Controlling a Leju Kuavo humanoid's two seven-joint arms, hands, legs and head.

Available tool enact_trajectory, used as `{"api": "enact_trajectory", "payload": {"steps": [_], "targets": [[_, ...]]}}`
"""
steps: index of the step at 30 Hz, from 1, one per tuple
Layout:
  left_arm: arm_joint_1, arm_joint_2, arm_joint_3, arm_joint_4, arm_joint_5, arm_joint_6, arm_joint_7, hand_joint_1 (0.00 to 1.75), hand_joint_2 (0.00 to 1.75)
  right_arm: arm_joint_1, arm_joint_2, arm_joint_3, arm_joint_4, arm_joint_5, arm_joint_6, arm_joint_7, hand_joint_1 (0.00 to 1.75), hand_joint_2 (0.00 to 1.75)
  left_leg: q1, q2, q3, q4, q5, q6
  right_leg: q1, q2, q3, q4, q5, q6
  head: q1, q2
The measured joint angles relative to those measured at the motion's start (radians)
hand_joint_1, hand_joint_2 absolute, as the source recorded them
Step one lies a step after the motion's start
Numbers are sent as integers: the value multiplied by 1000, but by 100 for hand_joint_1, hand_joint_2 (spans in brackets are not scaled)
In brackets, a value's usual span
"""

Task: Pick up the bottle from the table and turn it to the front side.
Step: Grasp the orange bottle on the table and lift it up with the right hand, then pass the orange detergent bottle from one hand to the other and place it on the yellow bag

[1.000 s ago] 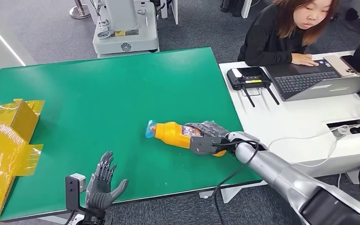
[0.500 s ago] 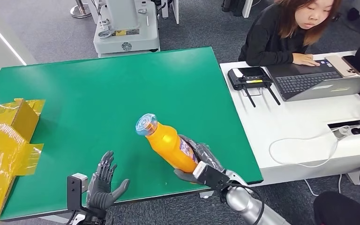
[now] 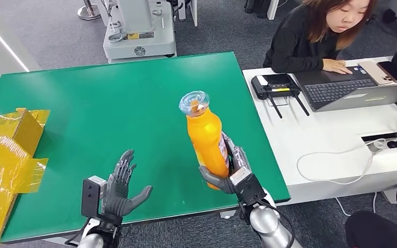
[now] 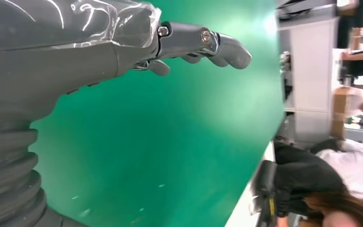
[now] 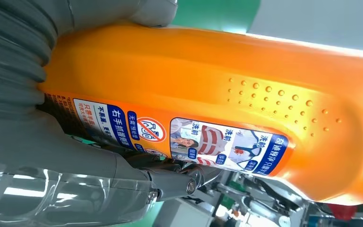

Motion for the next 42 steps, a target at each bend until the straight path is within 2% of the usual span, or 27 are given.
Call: {"api": "enact_trajectory", "payload": {"steps": [8, 13, 19, 28, 35, 42], "targets": [[-100, -29, 0, -25, -31, -14, 0, 0, 175, -102, 56, -55, 1, 63, 3, 37, 175, 175, 0, 0, 0, 0, 1, -1, 0, 0, 0, 1, 0, 0, 0, 0], [-160, -47, 0, -26, -32, -11, 6, 0, 175, -112, 78, -71, -27, 114, 32, 82, 175, 175, 0, 0, 0, 0, 1, -1, 0, 0, 0, 1, 0, 0, 0, 0], [-249, -46, 0, -41, -12, 12, 37, 0, 175, -132, 94, -71, -10, 183, 94, 121, 175, 175, 0, 0, 0, 0, 1, -1, 0, 0, 0, 1, 0, 0, 0, 0], [-341, -32, 0, -53, -3, 30, 77, 0, 175, -184, 110, -58, 76, 183, 105, 68, 175, 175, 0, 0, 0, 0, 2, -1, 0, 0, 0, 2, 1, 0, 0, 0], [-344, -24, 0, -41, 6, -5, 108, 0, 175, -207, 111, -50, 95, 186, 93, 61, 175, 175, 0, 0, -1, 0, 2, -1, 0, 0, -1, 1, 0, 0, 0, 0], [-345, -21, 0, -22, -12, -44, 118, 0, 175, -293, 109, -46, 190, 187, 129, -36, 175, 175, 0, 1, 0, 0, 2, -1, 0, 1, -1, 2, 1, 0, 0, 0]]}}
